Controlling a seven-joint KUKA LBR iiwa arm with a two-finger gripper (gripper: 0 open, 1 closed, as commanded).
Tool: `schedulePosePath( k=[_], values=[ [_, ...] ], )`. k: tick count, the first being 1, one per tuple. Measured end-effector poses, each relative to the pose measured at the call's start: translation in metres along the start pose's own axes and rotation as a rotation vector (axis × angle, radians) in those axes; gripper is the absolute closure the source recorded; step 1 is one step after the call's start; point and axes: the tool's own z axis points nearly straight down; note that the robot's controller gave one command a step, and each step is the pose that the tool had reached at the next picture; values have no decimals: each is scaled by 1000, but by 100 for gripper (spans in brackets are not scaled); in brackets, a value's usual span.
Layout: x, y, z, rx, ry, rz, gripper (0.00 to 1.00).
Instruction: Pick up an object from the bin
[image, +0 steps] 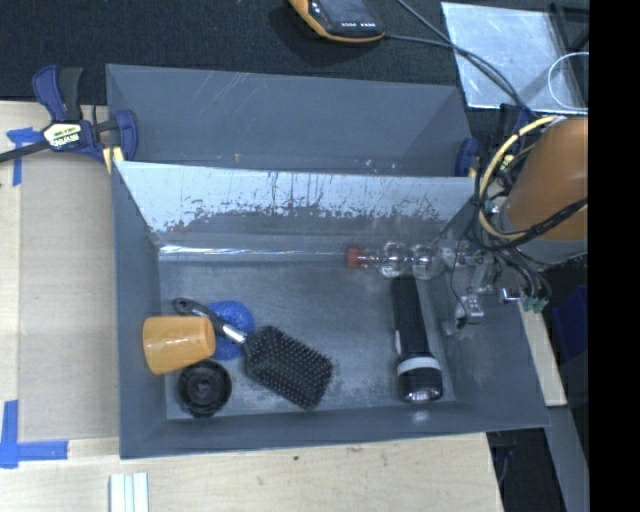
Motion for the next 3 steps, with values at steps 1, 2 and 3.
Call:
schedulePosePath(
  k=[1,2,3],
  values=[
    [-2,1,-5,1,-8,-4,0],
    [-37,4,72,6,2,-507,0],
    [-43,-7,35,5,-12,-616,0]
  ],
)
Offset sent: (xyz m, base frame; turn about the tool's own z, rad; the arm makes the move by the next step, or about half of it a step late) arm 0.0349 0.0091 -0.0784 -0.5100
